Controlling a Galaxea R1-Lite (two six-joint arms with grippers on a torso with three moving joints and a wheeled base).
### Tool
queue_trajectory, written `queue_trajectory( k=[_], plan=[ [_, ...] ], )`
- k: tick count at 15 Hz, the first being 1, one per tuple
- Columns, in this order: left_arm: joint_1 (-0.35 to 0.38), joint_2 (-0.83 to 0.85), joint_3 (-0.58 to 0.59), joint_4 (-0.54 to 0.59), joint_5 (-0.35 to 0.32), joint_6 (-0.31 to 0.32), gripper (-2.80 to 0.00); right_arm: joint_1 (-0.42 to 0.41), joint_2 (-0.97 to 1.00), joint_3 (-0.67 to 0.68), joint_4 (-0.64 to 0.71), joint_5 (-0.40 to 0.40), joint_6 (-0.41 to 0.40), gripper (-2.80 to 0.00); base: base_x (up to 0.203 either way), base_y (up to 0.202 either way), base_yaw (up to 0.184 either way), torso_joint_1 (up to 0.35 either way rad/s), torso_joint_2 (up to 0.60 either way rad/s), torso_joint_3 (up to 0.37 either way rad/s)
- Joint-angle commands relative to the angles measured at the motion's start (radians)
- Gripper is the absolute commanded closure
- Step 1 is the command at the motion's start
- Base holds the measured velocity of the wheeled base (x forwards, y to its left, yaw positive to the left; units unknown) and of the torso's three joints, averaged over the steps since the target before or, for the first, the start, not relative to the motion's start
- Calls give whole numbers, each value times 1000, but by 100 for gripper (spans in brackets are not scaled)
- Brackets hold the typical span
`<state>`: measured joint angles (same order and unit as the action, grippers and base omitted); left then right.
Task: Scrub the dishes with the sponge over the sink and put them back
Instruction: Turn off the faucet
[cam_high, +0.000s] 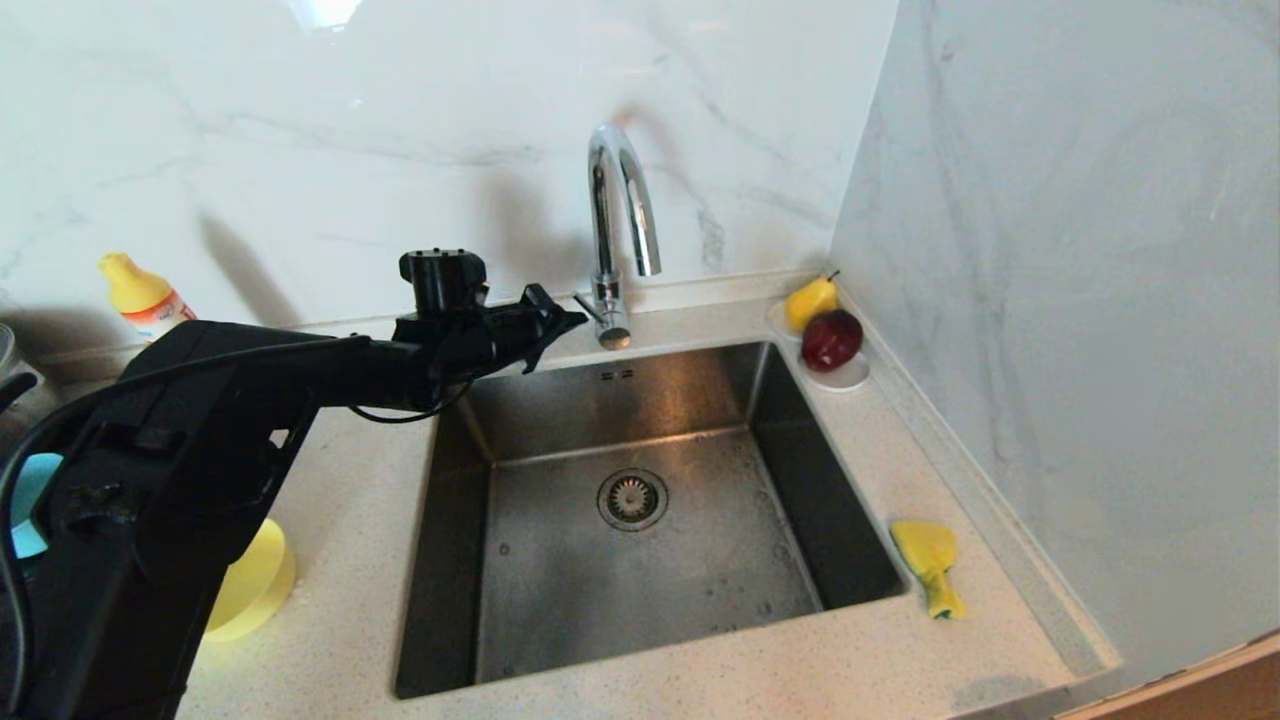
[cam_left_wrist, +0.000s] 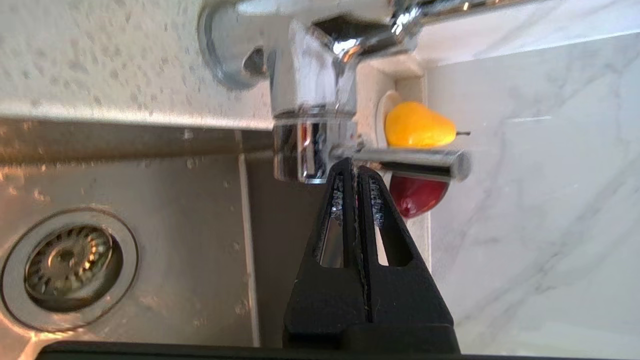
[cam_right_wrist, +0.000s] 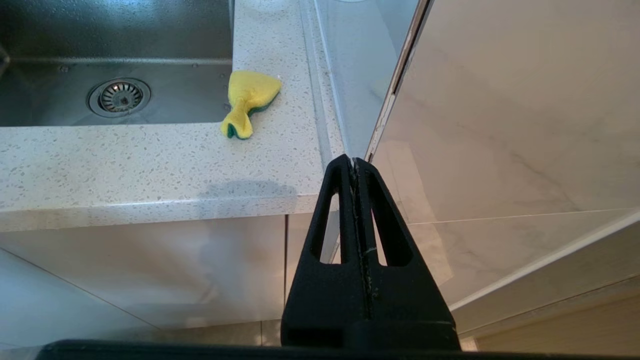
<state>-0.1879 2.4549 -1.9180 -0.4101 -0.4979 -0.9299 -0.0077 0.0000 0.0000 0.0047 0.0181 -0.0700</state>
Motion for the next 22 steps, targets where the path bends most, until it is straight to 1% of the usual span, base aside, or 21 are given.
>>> queue_trajectory(
  k=[1,4,6,8,10,11,12,13,14,15,16,19,22],
  plan=[
    [-1,-10,23,7,-4,-2,0,0,2,0,0,0,-1,0,0,0,0,0,0,0],
    [-7,-53,73,13,-8,36,0,0,2,0,0,0,-1,0,0,0,0,0,0,0],
    [-16,-70,77,14,-13,37,0,1,2,0,0,0,-1,0,0,0,0,0,0,0],
    [-22,-99,97,11,-67,36,0,0,2,0,0,0,-1,0,0,0,0,0,0,0],
    [-31,-95,74,4,-69,37,0,0,2,0,0,0,-1,0,0,0,0,0,0,0],
    [-34,-83,45,5,-62,37,0,0,2,1,0,0,-1,0,0,0,0,0,0,0],
    [-41,-62,16,8,-38,37,0,0,2,0,0,0,-1,0,0,0,0,0,0,0],
    [-51,-47,5,5,22,45,0,0,2,0,0,0,-1,0,0,0,0,0,0,0],
    [-70,-36,3,2,61,80,0,0,2,0,0,0,-1,0,0,0,0,0,0,0],
    [-78,-26,0,0,83,119,0,0,2,0,0,0,-1,0,0,0,0,0,0,0],
    [-84,-24,-1,-1,93,128,0,0,2,0,0,0,-1,0,0,0,0,0,0,0],
    [-84,-13,-3,-21,96,151,0,0,2,0,0,0,-1,0,0,0,0,0,0,0],
    [-82,-2,-3,-22,130,172,0,0,2,0,0,0,-1,0,0,0,0,0,0,0]
  ],
)
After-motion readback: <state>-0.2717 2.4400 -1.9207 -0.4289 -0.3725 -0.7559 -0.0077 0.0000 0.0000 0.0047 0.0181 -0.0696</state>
